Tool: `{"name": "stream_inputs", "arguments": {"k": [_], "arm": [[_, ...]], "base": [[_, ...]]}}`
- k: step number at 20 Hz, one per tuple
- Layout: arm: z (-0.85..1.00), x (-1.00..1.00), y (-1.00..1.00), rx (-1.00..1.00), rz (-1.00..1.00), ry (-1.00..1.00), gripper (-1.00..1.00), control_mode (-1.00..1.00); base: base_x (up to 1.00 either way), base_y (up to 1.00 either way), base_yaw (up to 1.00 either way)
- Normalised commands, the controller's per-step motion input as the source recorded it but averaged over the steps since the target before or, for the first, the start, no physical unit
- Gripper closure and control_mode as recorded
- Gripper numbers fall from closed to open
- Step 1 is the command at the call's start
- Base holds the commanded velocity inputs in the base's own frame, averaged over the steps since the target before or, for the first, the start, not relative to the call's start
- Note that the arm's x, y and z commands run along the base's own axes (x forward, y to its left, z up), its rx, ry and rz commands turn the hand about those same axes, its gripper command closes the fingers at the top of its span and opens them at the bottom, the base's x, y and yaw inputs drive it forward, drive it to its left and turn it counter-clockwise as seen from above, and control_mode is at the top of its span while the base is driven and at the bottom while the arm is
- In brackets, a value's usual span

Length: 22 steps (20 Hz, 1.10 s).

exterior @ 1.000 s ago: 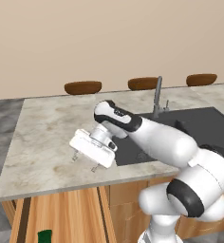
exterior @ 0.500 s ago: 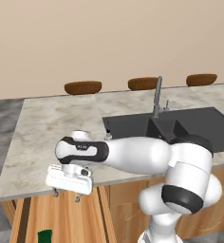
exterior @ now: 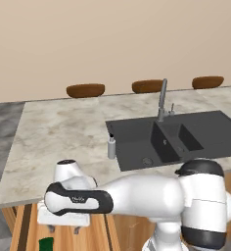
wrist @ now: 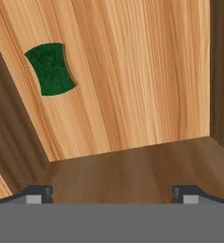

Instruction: Restock the sink supplies by placing the sponge and soap dispenser on the counter and next to the sink. Make sure the soap dispenser is upright.

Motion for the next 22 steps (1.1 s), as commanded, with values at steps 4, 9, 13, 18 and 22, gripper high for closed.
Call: {"name": "stream_inputs", "arguments": {"k": [4, 9, 13, 18, 22], "arm": [[-0.52, 0.07, -0.1, 0.0, 0.09, 0.0, -1.0, -1.0], [-0.55, 0.15, 0.0, -0.01, 0.1, -0.02, -1.0, -1.0], [-0.28, 0.05, 0.14, -0.05, 0.1, -0.09, -1.0, -1.0], [-0.01, 0.0, 0.34, -0.12, 0.06, -0.09, -1.0, -1.0], [-0.24, 0.12, 0.32, -0.08, 0.08, -0.04, -1.0, -1.0]], "base": [[0.0, 0.0, 0.0], [0.0, 0.0, 0.0], [0.0, 0.0, 0.0], [0.0, 0.0, 0.0], [0.0, 0.0, 0.0]]}}
